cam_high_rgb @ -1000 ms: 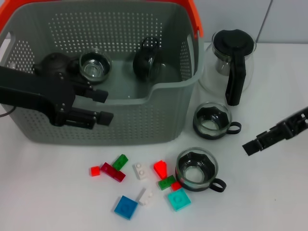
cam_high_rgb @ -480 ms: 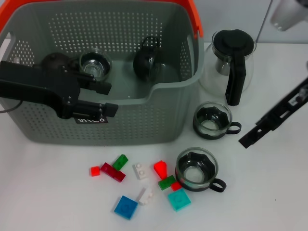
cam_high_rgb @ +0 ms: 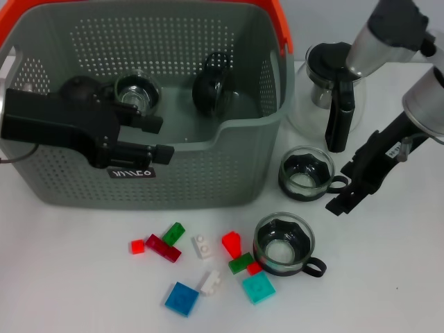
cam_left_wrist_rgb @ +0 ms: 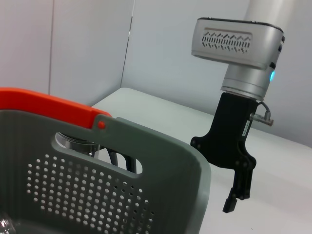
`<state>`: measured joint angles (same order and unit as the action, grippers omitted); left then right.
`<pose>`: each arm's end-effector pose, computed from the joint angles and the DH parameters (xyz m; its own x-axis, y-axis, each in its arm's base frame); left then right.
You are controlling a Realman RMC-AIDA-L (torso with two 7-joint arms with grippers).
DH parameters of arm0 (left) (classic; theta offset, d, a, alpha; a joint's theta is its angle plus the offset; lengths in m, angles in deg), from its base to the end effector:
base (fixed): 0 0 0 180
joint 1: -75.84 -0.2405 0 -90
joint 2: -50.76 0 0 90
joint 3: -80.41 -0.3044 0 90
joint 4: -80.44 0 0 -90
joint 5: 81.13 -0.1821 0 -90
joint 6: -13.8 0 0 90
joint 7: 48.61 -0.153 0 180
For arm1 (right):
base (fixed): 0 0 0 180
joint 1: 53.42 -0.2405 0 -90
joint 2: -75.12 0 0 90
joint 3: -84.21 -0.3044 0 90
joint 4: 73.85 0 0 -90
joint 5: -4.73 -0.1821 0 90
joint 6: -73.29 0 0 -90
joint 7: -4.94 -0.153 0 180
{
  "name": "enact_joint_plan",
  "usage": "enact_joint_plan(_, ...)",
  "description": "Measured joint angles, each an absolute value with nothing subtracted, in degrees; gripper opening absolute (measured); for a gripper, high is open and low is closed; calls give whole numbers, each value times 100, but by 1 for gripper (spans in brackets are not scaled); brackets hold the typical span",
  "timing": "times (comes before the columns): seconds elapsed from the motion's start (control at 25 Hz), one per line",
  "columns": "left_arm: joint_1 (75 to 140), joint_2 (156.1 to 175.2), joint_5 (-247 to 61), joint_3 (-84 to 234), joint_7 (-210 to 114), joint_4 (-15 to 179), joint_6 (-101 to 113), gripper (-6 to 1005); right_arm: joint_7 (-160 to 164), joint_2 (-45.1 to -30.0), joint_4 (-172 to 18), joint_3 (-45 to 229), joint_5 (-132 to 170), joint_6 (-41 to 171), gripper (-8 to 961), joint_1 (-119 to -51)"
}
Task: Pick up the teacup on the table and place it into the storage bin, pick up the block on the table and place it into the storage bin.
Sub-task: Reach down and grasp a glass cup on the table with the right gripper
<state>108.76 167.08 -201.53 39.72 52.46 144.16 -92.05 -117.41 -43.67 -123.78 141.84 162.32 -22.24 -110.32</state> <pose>-0.2362 0.3397 0.0373 0.8845 0.3274 0.3324 0.3786 -0.9200 -0.1013 0.1887 0.4042 -0.0353 0.8045 -0.4545 0.3825 -0.4095 -0.8908 -0.1972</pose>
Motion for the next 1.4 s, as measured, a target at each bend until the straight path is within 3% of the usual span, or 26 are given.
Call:
enact_joint_plan(0.52, 10854, 16793, -20144, 3972, 5246, 14355, -9076, 627, -11592, -4553, -12317, 15685, 16215, -1251, 911, -11050)
enact_joint_plan(1.4, 10801, 16871, -20083, 3972, 5176, 14355, -9076, 626, -11679, -4574, -11761, 16643, 15674, -319, 912, -11035)
